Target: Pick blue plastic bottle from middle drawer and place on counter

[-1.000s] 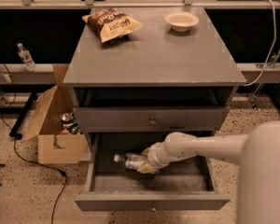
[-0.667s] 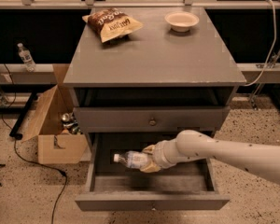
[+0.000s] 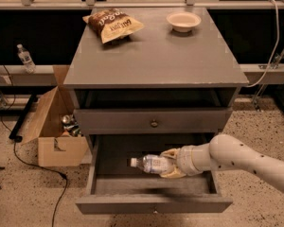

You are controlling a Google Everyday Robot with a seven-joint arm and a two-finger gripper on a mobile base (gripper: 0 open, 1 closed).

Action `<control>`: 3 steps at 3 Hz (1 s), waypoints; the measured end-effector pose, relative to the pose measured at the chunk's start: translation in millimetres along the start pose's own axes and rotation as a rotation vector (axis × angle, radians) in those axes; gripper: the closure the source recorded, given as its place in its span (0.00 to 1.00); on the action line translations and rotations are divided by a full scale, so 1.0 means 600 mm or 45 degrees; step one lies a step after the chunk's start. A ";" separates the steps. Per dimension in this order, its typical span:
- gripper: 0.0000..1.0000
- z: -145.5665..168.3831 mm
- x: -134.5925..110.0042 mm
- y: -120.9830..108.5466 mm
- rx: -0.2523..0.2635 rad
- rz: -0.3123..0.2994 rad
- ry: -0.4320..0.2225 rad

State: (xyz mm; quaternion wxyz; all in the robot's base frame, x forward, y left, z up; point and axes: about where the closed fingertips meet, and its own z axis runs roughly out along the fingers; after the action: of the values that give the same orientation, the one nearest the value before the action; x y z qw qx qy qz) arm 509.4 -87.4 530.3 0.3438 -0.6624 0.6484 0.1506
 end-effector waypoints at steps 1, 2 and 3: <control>1.00 0.001 -0.001 -0.001 0.001 0.005 0.000; 1.00 -0.087 -0.028 -0.032 -0.022 -0.063 0.004; 1.00 -0.191 -0.063 -0.069 -0.043 -0.146 0.030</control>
Offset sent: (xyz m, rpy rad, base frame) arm 0.0023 -0.0506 0.1156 -0.0329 -0.0278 0.1223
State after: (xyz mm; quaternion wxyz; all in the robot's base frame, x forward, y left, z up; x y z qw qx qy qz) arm 516.6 -136.3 647.7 0.3331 -0.7059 0.6107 0.1335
